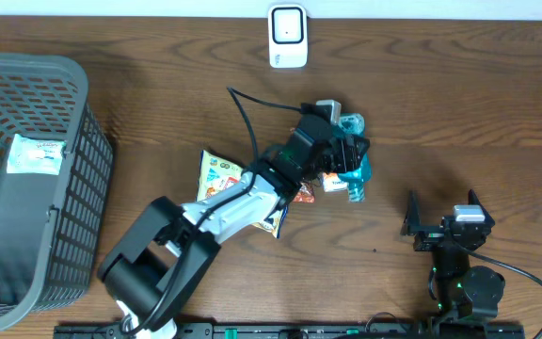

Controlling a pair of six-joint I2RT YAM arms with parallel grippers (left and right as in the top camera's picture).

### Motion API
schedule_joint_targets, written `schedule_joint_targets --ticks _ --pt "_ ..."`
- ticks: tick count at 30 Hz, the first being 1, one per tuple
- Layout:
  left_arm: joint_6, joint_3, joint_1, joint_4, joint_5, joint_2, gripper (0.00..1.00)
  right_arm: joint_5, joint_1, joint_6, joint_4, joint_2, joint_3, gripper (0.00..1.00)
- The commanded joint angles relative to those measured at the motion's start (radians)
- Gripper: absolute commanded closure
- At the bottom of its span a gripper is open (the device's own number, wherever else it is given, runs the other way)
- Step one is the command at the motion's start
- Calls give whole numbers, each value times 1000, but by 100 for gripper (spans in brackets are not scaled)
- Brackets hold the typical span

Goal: Scan the item barcode
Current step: 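Place the teal bottle on the table right of the orange box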

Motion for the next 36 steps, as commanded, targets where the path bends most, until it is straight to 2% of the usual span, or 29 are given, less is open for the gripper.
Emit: schedule_joint_targets --ticks 1,10,18,23,25,27,28,29,31,33,36 --pt "-10 25 -3 34 -10 24 53 1 -2 13 -4 -5 -2 1" --pt "-12 25 -2 9 -4 100 53 1 -2 13 -4 -5 -2 1" --pt "51 25 59 -248 -40 102 53 2 -2 13 -4 -5 -2 1" --pt "82 25 108 -325 -20 100 53 1 -2 13 -4 -5 -2 1" --pt "82 25 110 -341 -10 98 40 2 -2 13 -4 -5 -2 1" --pt "89 25 106 -360 1 83 18 2 -2 13 -4 -5 -2 1" --pt "101 25 104 -367 11 74 12 1 -2 13 -4 -5 -2 1" --pt "131 32 97 -401 20 40 1 1 -2 13 -4 -5 -2 1" --pt "158 53 89 -472 11 -10 2 1 -2 13 -4 -5 -2 1" --pt "195 98 88 -608 -38 -100 2 1 -2 13 -4 -5 -2 1" --pt "237 157 89 -786 -176 -243 2 1 -2 13 -4 -5 -2 1"
